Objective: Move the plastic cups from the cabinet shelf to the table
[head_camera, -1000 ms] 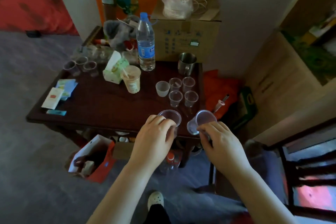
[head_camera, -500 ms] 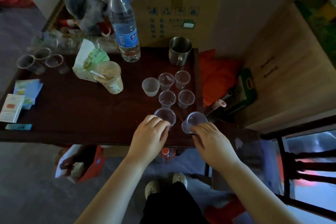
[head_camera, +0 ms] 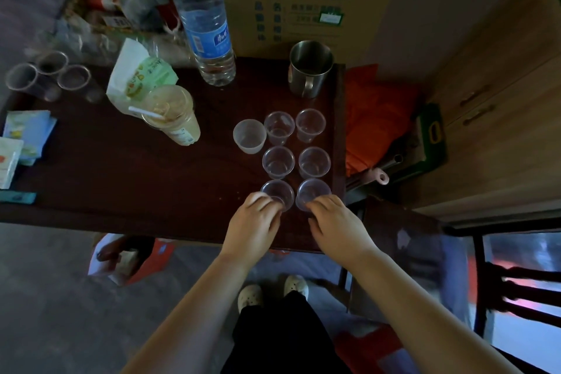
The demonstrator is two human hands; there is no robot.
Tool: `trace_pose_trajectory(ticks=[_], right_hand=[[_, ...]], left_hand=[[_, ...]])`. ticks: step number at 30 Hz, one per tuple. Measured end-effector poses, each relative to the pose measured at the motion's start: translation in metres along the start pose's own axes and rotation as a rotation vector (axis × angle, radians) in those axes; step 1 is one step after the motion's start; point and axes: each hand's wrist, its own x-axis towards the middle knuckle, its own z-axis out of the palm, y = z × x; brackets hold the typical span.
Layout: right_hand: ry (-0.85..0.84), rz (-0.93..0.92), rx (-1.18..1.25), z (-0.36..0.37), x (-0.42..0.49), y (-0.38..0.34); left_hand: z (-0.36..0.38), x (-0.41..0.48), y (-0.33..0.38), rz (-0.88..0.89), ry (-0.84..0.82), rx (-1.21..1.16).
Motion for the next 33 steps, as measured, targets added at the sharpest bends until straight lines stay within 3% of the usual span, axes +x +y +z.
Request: trace_pose_trajectory(ticks=[11,33], right_hand=[[-0.023,0.008,-0.001,0.009,0.004,0.012],[0.098,-0.075,0.092,0.006,-0.007,0.020]], left_hand=[[0.012,0.006,0.003,0.008,-0.003,0.038],[-0.008,-0.011,0.021,-0.033,0.049,0.138]])
